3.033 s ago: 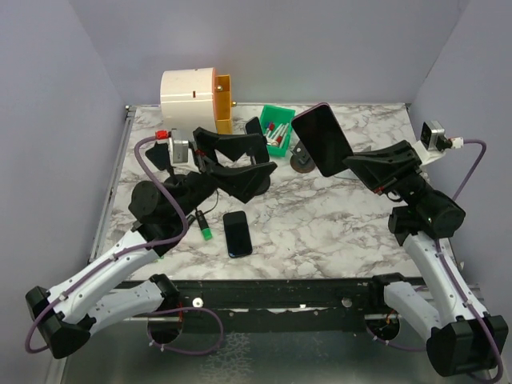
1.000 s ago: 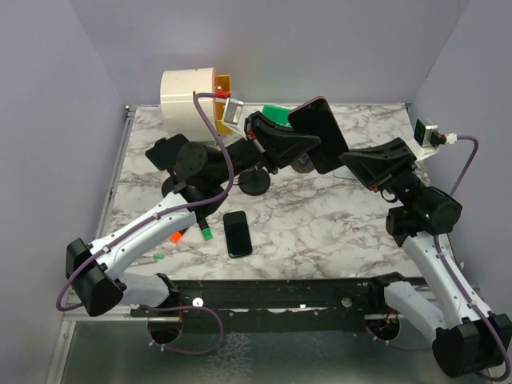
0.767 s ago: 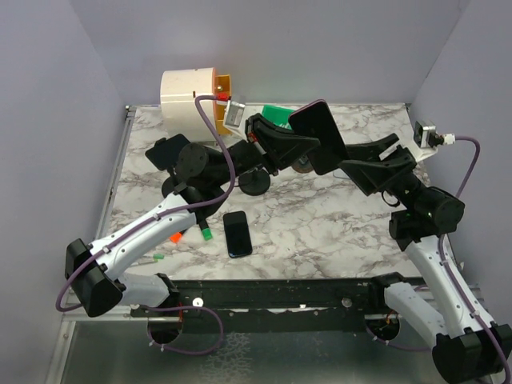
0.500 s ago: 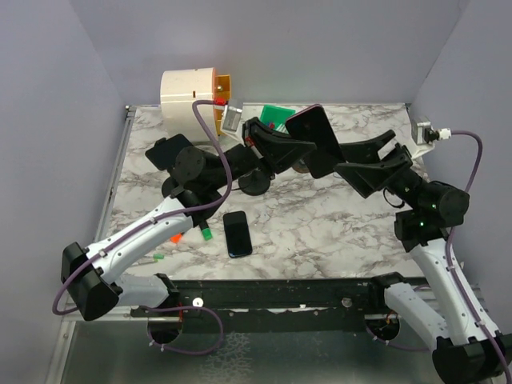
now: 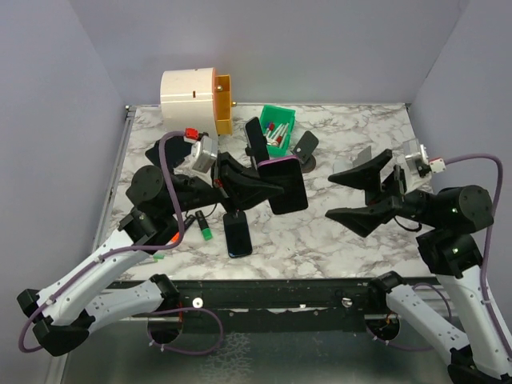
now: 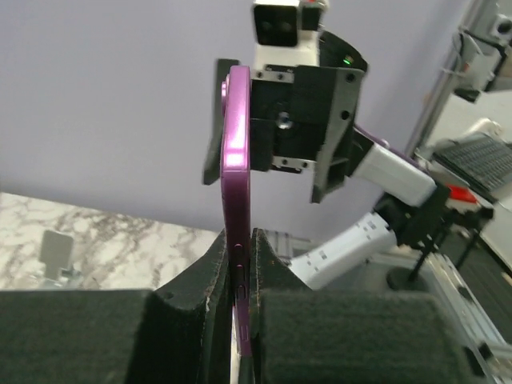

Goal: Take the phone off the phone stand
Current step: Place the phone at the center of the board.

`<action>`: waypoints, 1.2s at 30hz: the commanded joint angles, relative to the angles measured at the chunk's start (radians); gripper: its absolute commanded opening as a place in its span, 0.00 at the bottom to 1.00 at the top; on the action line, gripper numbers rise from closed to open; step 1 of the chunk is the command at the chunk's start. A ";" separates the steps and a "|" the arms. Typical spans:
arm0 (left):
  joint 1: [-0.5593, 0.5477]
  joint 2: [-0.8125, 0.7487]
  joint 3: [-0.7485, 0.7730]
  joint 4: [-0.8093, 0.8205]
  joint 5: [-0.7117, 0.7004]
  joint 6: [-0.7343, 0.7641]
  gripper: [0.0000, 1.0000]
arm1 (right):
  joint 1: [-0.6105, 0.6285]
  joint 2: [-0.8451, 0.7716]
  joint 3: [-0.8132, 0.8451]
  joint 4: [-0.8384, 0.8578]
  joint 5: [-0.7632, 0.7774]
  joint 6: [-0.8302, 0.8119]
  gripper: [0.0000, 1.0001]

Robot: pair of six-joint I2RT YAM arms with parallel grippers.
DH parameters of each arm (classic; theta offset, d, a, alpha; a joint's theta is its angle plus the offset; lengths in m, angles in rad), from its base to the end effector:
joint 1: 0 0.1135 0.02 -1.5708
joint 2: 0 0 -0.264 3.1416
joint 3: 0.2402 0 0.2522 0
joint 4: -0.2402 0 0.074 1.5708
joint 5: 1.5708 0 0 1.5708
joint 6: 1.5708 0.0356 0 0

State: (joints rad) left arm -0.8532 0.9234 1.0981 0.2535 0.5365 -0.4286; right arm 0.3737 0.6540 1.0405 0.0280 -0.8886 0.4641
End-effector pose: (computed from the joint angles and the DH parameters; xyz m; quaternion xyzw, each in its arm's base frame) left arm 0.1091 -0.1527 0.4692 0.3278 0.4627 -0.5999 0.5645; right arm 0.0858 0.0633 0.4609 -0.3373 0.5092 0.5222 0.5952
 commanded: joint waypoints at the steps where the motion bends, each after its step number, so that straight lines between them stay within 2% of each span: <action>1: -0.005 -0.017 -0.043 -0.087 0.192 -0.021 0.00 | 0.025 0.020 -0.074 -0.023 -0.128 0.010 0.86; 7: -0.006 -0.001 -0.087 -0.042 0.227 -0.085 0.00 | 0.067 0.085 -0.112 0.110 -0.184 0.144 0.83; 11: -0.006 0.023 -0.110 -0.004 0.230 -0.111 0.00 | 0.086 0.095 -0.140 0.144 -0.183 0.175 0.82; 16: -0.006 0.035 -0.123 0.009 0.203 -0.122 0.00 | 0.094 0.092 -0.159 0.115 -0.144 0.159 0.71; 23: -0.006 0.034 -0.151 0.023 0.132 -0.121 0.00 | 0.100 0.122 -0.197 0.157 -0.139 0.189 0.58; 32: -0.006 0.042 -0.165 0.026 0.096 -0.118 0.00 | 0.106 0.138 -0.226 0.252 -0.132 0.249 0.52; 36: -0.006 0.048 -0.168 0.026 0.094 -0.118 0.00 | 0.106 0.160 -0.230 0.265 -0.131 0.258 0.43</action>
State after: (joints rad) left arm -0.8532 0.9730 0.9344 0.2218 0.6621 -0.5388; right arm 0.4725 0.7940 0.8234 0.2405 -1.0252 0.6891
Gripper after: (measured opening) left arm 0.086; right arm 0.462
